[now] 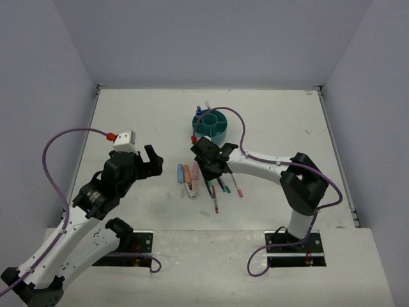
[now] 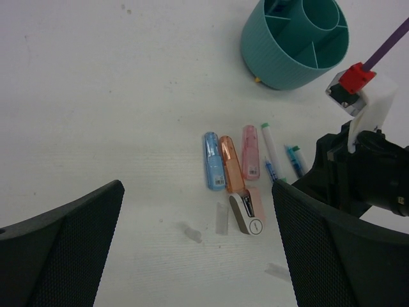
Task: Sort the stationery into containers
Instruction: Pick up the pen from the center of the board.
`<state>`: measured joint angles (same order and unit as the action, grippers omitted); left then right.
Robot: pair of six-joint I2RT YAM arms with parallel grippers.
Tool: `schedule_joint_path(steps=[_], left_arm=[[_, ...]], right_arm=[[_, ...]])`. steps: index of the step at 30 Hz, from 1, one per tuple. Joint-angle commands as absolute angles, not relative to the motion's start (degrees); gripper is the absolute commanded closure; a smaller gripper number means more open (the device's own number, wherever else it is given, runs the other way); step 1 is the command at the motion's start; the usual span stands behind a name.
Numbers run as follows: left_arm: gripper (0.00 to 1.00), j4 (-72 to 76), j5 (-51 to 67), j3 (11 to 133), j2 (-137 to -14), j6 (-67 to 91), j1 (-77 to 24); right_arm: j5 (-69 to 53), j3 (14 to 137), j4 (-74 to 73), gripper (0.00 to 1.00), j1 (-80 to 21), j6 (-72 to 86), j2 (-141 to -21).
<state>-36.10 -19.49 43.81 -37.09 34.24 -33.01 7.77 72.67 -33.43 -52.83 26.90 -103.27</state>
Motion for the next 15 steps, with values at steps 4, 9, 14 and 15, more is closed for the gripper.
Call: schedule_joint_path(steps=[4, 9, 14, 15], left_arm=[[0.00, -34.98, -18.70, 43.22, -35.47, 32.43, -32.78], [0.00, -34.98, -18.54, 43.17, -35.13, 32.34, -32.78], [0.00, -34.89, -18.46, 43.15, -34.80, 32.34, -32.78], [0.00, -34.92, -18.58, 43.18, -34.80, 32.29, -32.78]], right_arm=[[6.24, 76.23, -34.33, 0.78, -53.65, 26.69, -106.79], [6.71, 76.95, -35.04, 0.79, -54.17, 27.17, -108.89], [7.00, 76.47, -34.69, 0.79, -54.43, 27.48, -109.36], [7.21, 76.39, -34.63, 0.80, -54.54, 27.56, -109.47]])
